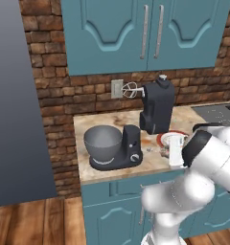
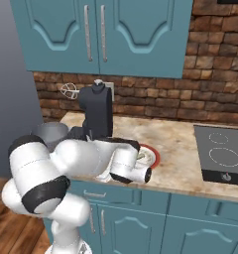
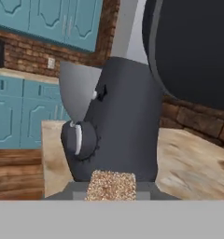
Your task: Add butter and sugar cubes to the stand mixer bowl and then turn on the stand mixer to begin making frosting.
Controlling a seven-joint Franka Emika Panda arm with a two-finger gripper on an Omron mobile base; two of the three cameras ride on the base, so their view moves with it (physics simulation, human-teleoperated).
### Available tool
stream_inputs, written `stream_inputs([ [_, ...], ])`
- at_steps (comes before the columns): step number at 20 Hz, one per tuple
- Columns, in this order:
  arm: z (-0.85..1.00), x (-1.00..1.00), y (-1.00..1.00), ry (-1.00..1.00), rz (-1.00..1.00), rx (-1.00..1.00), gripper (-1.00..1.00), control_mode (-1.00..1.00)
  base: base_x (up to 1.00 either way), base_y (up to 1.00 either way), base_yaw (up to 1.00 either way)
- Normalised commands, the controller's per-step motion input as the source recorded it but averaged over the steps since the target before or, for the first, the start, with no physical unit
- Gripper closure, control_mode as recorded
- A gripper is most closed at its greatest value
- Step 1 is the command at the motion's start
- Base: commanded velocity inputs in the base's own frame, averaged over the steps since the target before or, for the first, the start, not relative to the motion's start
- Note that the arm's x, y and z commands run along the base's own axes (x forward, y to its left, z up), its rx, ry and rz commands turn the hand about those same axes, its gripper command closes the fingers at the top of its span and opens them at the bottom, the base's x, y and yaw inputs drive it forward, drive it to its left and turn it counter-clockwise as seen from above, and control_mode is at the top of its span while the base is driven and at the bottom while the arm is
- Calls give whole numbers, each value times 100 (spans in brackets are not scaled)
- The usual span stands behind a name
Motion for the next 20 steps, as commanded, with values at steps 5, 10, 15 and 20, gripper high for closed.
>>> stream_inputs([
  [5,96,-87,44,3,-14,-12,100,-100,0,0,0],
  [10,97,-74,57,13,-10,-20,100,-100,0,0,0],
  [15,85,-32,97,15,-2,-26,100,-100,0,0,0],
  [20,86,2,100,5,-2,-30,100,-100,0,0,0],
])
